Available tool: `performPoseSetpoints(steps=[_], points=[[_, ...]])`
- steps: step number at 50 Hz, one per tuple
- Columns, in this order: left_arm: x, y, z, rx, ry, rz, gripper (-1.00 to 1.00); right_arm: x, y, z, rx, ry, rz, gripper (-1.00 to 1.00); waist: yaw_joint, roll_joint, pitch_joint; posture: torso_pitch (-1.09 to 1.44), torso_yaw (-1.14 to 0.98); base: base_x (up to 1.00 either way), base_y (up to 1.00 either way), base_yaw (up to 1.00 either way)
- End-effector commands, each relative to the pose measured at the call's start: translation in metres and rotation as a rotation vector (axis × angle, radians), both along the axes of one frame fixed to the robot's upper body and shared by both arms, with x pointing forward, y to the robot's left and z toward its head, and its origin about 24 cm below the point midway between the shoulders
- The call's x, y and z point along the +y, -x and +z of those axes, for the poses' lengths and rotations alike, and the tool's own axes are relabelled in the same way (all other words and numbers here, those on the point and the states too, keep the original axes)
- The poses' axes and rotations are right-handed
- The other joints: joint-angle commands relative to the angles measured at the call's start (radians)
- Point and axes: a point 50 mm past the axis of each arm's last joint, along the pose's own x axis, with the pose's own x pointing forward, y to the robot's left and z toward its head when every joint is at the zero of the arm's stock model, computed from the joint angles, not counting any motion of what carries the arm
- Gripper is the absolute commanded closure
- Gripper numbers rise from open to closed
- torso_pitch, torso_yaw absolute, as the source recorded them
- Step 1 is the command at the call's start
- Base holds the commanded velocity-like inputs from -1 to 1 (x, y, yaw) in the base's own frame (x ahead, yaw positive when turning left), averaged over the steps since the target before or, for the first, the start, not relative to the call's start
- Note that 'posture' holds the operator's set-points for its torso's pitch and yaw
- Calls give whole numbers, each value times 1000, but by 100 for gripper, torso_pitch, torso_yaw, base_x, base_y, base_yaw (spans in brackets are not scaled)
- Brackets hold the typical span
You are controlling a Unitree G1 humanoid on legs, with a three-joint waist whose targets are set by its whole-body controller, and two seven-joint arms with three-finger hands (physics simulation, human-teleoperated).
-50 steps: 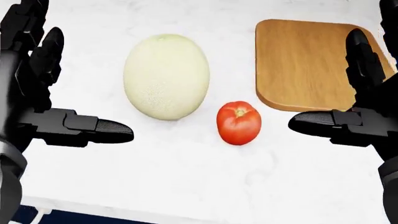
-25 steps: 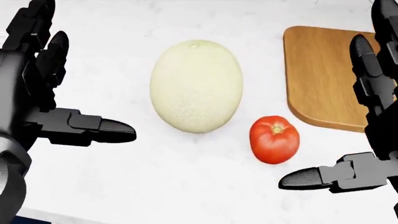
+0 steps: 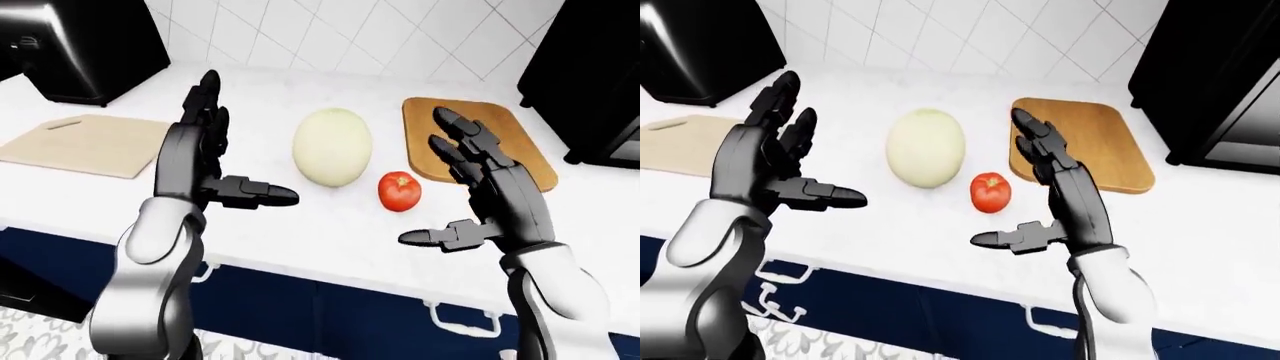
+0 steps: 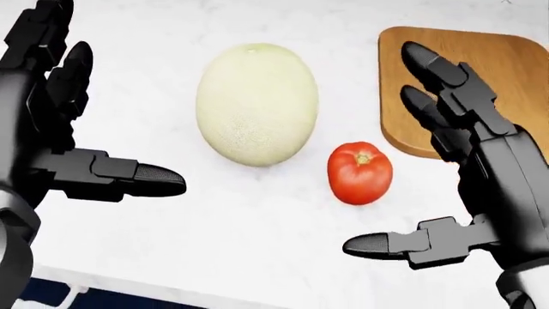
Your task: Place the cantaloupe and the tomato on separate cutting boards.
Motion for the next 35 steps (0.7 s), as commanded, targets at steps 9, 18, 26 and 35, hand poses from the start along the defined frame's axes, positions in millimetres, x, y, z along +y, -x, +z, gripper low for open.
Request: performPoseSetpoints(steps=[9,18,26,35], points=[[-1,4,13,-84,-5,-3,-100,8,-3,10,-72,34,10,-23,1,1,-20,0,0,0,0,0],[-2,4,13,-83,-7,-4,-100,7,-19,6,-65,42,-16,-29,1,2,-24,0,0,0,0,0],[-2,4,13,-83,-9,-5,-100,5,-31,0,-57,59,-37,-29,1,2,-28,0,0,0,0,0],[-2,5,14,-85,-8,-4,-100,3,-38,-14,-30,81,-52,-25,1,1,-31,0,0,0,0,0]])
